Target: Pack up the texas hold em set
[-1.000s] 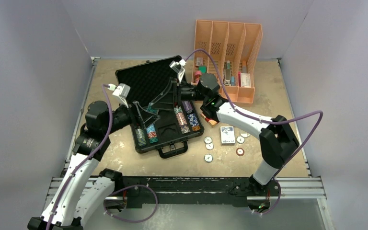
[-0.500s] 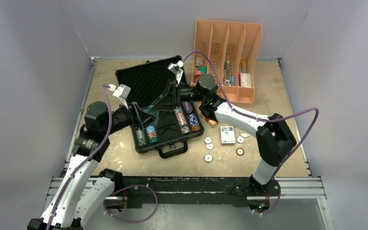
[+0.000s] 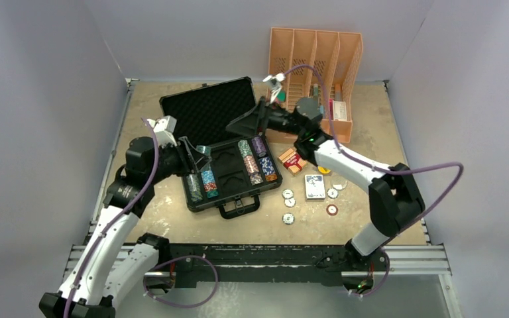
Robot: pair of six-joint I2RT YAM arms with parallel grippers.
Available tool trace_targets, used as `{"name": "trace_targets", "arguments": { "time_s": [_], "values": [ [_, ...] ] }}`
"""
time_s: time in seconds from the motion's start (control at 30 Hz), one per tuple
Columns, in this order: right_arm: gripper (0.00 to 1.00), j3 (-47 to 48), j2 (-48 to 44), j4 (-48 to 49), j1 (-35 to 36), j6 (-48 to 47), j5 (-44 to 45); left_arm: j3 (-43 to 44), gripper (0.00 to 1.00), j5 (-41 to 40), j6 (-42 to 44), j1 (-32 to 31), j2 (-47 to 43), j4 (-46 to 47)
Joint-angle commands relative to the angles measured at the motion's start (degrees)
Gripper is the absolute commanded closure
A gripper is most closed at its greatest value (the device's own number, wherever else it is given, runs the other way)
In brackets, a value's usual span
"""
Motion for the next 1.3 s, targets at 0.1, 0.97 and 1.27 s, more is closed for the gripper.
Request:
{"name": "trace_targets", "arguments": {
  "time_s": [0.1, 0.97, 1.27],
  "values": [
    [0.38, -3.0, -6.5, -10.5, -7.8, -4.7, 11.1, 1.4, 0.76, -22.9, -7.5, 0.3, 4.5, 0.6],
    [0.49, -16.4, -18.1, -18.2, -7.9, -12.2, 19.2, -4.2, 0.78, -37.9, -10.7, 0.4, 27.5, 12.2],
    [0.48, -14.5, -15.8, -19.8, -8.1, -12.9, 16.7, -5.6, 0.77, -37.2, -9.3, 0.2, 29.4, 10.5]
  ]
}}
